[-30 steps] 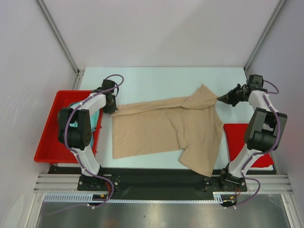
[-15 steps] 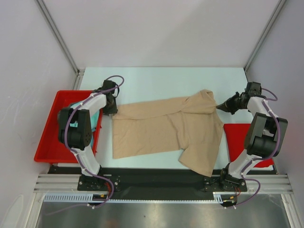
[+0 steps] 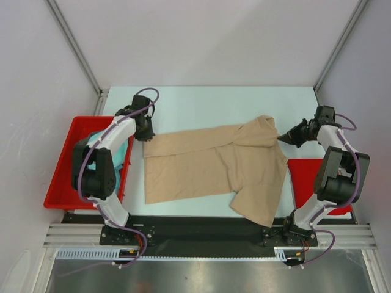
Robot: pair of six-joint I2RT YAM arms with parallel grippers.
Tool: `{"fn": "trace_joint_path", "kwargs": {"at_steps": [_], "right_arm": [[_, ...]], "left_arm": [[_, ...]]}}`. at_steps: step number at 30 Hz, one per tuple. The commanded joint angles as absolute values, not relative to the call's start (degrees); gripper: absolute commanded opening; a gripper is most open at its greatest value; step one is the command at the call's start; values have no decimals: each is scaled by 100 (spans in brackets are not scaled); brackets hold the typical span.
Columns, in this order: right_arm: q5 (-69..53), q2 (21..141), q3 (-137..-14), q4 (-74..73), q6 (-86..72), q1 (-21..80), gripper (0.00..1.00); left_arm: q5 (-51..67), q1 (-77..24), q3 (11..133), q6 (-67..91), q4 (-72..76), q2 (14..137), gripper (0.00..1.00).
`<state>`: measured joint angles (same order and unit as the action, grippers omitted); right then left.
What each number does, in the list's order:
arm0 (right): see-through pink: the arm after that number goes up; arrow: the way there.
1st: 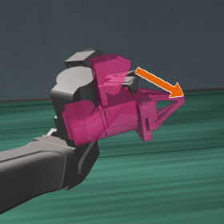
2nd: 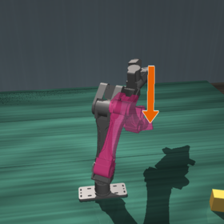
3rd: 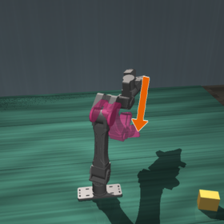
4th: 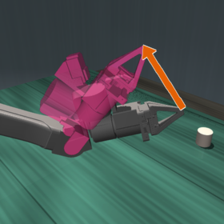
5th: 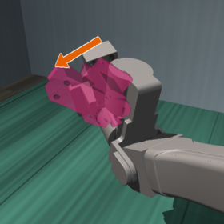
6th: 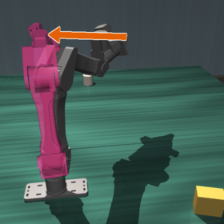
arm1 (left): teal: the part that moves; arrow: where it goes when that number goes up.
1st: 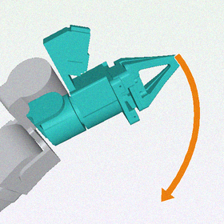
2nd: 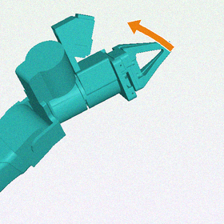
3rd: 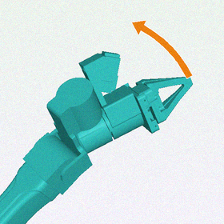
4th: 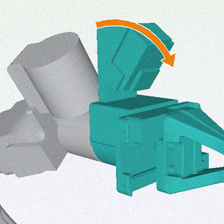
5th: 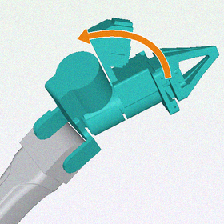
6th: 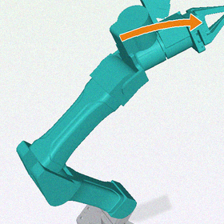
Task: Fold and stack the t-shirts
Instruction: Fold the tshirt
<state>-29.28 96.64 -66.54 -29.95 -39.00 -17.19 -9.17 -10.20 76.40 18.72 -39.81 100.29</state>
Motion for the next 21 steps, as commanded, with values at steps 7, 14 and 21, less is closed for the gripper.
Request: {"fn": "trace_joint_path", "kwargs": {"at_steps": [7,14,21], "right_arm": [[-2892,9387,-6513,-2883,-4017,-1652,0],[-2655,9220,-6513,-3277,-4069,-1608,0],[-2479,8886,-6206,-3472,-4403,-1600,0]], "left_arm": [[-422,-1072,7970,1978,-3780,10473,19],[-764,-1072,8332,1732,-3788,11275,19],[-817,-1072,8227,1670,-3770,11425,19]]}}
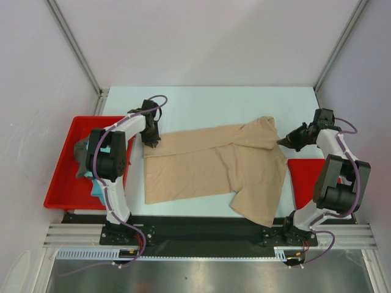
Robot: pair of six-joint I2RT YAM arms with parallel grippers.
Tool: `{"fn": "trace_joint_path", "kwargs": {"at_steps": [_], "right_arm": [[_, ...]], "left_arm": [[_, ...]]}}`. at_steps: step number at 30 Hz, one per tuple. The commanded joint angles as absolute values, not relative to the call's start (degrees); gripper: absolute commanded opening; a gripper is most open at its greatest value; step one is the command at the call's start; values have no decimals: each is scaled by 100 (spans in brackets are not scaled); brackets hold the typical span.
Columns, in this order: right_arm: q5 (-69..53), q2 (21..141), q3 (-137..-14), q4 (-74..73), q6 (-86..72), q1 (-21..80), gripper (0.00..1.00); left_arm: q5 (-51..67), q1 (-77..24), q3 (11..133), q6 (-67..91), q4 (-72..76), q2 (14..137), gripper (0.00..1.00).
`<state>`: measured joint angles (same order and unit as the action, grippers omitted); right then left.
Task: Fold and stack the t-shirts
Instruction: Fold the tshirt
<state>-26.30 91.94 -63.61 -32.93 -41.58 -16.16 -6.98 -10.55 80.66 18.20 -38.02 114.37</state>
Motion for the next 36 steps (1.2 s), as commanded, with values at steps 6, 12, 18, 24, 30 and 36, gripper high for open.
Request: {"fn": "trace_joint_path", "kwargs": {"at_steps": [6,12,18,24,30,36], "right_arm": [[-2286,8570,-5679,-3314,-4834,-1538,0],[-2031,8447,-5125,-3164,-5141,-1547,0],[-1863,8385,-4966,-3120,-5133,-1547,6],[-1909,8385,-5727,-3252,-4300,-1424,40],[-1987,9443,-6967,-2014,-3024,-1397,72],[-2398,11562,-9261,-2214,-2707,-1380,70]], "left_arm": [[-853,-1064,8279,1573,-3806,11443,19],[-747,-1072,8279,1608,-3920,11435,20],[-677,-1055,8402,1608,-4016,11470,20],[-528,-1046,8368,1670,-4034,11304,21],[-440,-1055,8498,1670,-4025,11250,21],[-176,-1055,8613,1608,-4016,11320,21]]}}
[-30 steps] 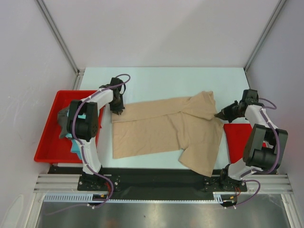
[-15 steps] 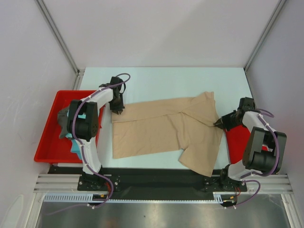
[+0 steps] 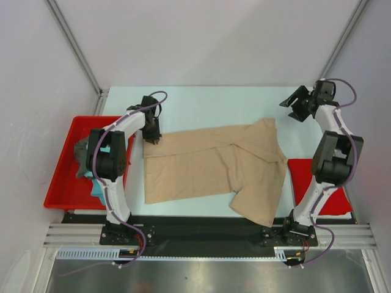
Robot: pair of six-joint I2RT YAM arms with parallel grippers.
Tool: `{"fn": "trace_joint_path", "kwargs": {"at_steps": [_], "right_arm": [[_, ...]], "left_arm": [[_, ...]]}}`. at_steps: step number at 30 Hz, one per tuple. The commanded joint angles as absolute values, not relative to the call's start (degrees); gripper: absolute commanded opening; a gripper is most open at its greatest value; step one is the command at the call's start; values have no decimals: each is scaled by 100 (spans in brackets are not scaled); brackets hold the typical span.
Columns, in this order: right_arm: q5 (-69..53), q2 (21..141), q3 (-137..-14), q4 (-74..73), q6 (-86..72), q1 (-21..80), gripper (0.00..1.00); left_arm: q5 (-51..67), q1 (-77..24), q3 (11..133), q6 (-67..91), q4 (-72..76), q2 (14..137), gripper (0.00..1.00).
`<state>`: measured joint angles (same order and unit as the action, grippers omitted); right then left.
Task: Fold and stack the t-shirts
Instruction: Fold the tshirt
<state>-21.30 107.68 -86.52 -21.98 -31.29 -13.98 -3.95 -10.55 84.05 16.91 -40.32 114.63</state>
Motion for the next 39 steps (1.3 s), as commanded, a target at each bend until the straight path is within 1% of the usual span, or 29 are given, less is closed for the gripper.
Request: {"fn": "trace_joint_path", "kwargs": {"at_steps": [1,2,5,7,8,9,11,12,19,23,25,26,29,30,32,35,39], "right_arm": [[-2417,11758,-9507,-2354,-2733,-1371,69],[-2443,11899,-9771,-2355,-2768,-1362,68],[-2505,12278,-9949,-2189,-2926,-1310,64],[-2548,12453,-10089,-2162,-3023,-1301,57],[-2679,12628,-10133,-2127,-3050,-1292,52],[-2707,12691,-10212,-2127,-3085,-1292,44],[-2786,12875,-10300,-2153,-3190,-1266,40],[-2830,12919,-10318,-2153,-3217,-1257,40],[-2856,12981,-10187,-2118,-3261,-1195,43],[-2848,13078,-10178,-2074,-3357,-1187,42],[-2848,13139,-10204,-2021,-3445,-1187,35],[-2761,13157,-10274,-2056,-3454,-1187,28],[-2498,13122,-10301,-2092,-3480,-1239,16],[-2435,13087,-10249,-2031,-3498,-1274,8],[-2243,12991,-10169,-1969,-3516,-1309,0],[-1839,12781,-9915,-1943,-3665,-1362,0],[-1714,12490,-9317,-1268,-3779,-1441,0]], "left_arm": [[-184,-1055,8631,1608,-4034,11329,21],[-176,-1055,8640,1591,-4034,11347,21],[-193,-1046,8753,1521,-4078,11469,20],[-272,-1055,8877,1503,-4166,11566,20],[-316,-1046,8929,1503,-4210,11653,20],[-351,-1046,9017,1494,-4262,11689,20],[-378,-1046,9079,1477,-4298,11777,20],[-387,-1046,9166,1468,-4341,11856,20],[-378,-1046,9492,1468,-4509,12155,20],[-422,-1028,9606,1459,-4579,12269,19],[-457,-993,9633,1485,-4640,12322,19],[-466,-976,9624,1494,-4667,12366,19],[-492,-914,9563,1520,-4693,12392,18],[-492,-905,9519,1521,-4693,12384,18],[-519,-896,9483,1529,-4685,12384,18],[-545,-870,9431,1529,-4684,12419,17],[-562,-826,9387,1521,-4676,12436,17]]}}
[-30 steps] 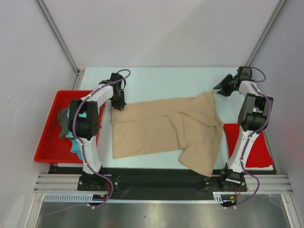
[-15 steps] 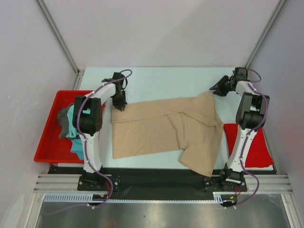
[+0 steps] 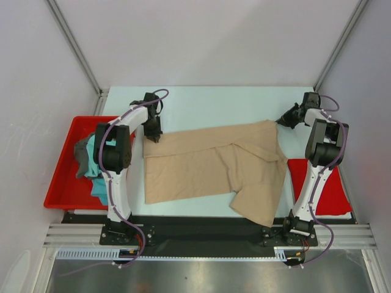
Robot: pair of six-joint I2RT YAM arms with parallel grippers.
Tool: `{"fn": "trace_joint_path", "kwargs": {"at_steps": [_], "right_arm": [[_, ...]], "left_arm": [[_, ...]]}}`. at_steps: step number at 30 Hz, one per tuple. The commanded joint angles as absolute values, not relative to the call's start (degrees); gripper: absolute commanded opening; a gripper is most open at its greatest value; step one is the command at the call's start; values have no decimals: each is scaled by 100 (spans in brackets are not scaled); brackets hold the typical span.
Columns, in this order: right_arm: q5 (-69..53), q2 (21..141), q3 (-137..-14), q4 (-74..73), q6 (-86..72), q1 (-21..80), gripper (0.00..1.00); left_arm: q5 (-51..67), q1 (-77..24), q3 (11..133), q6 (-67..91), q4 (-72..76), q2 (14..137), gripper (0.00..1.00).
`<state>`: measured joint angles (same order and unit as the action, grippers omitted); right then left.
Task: Fold and stack the t-shirts
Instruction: Fold the tshirt
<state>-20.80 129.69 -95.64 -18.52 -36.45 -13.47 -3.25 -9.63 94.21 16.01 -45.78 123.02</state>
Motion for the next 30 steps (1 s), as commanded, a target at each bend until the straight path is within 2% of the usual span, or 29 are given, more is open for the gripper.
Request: {"fn": "trace_joint_path", "kwargs": {"at_steps": [1,13,24,27,28,29,30], "right_arm": [[-1723,12489,-9299,-1248,-3753,-1459,0],[-2048,13138,-10027,-826,-3726,-1512,0],[-2294,14431,-12004,-913,-4113,-1468,2],[-2320,14773,-12830,-1326,-4104,-1476,7],[-2277,14818,-13171,-1466,-4070,-1485,12],[-2233,14844,-13340,-1790,-4026,-1503,23],[-2215,14810,-13429,-1932,-3999,-1520,27]], "left_arm": [[-562,-826,9387,1512,-4676,12454,17],[-492,-809,9501,1521,-4658,12559,17],[-431,-703,10282,1608,-4755,13060,17],[-518,-703,10625,1600,-4869,13096,17],[-527,-703,10696,1600,-4904,13061,17],[-510,-703,10801,1608,-4922,13017,17],[-492,-703,10819,1626,-4948,12956,18]]}}
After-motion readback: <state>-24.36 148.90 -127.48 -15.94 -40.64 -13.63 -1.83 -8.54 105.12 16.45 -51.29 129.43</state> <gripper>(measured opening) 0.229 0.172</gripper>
